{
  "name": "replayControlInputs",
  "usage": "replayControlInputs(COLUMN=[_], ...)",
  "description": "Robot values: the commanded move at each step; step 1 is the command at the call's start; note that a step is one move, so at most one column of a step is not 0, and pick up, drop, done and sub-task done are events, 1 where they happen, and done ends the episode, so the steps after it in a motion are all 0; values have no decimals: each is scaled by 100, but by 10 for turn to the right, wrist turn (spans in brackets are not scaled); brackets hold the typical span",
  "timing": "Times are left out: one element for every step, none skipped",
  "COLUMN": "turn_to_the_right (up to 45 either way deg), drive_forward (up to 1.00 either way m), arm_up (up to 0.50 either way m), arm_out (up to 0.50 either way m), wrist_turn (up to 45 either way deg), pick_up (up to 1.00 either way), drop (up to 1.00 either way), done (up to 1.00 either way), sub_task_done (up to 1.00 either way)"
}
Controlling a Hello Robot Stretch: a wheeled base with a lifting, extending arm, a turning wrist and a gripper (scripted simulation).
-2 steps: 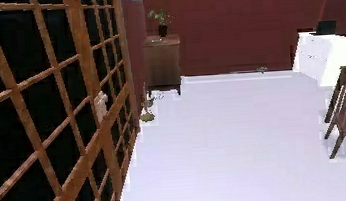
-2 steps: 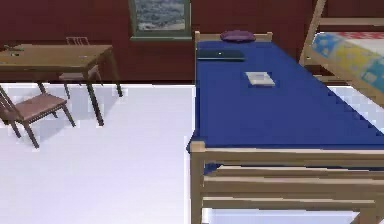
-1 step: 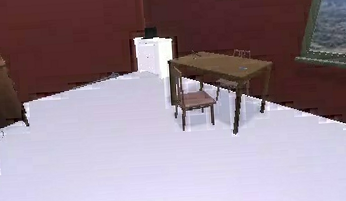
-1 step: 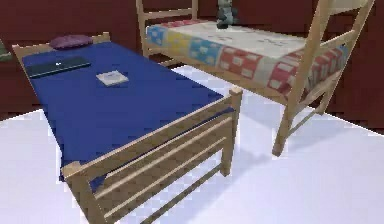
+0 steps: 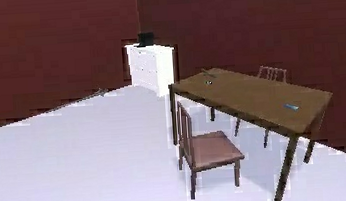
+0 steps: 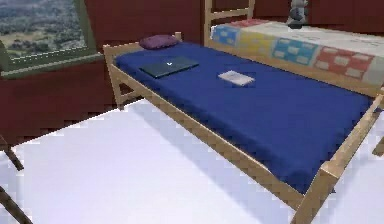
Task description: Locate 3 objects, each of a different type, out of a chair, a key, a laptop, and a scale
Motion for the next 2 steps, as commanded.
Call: replayControlInputs(turn_to_the_right=[0,150], drive_forward=[35,0], arm_up=[0,0], arm_out=[0,0], wrist_turn=[0,0], pick_up=[0,0], drop=[0,0], done=[0,0], sub_task_done=[0,0])
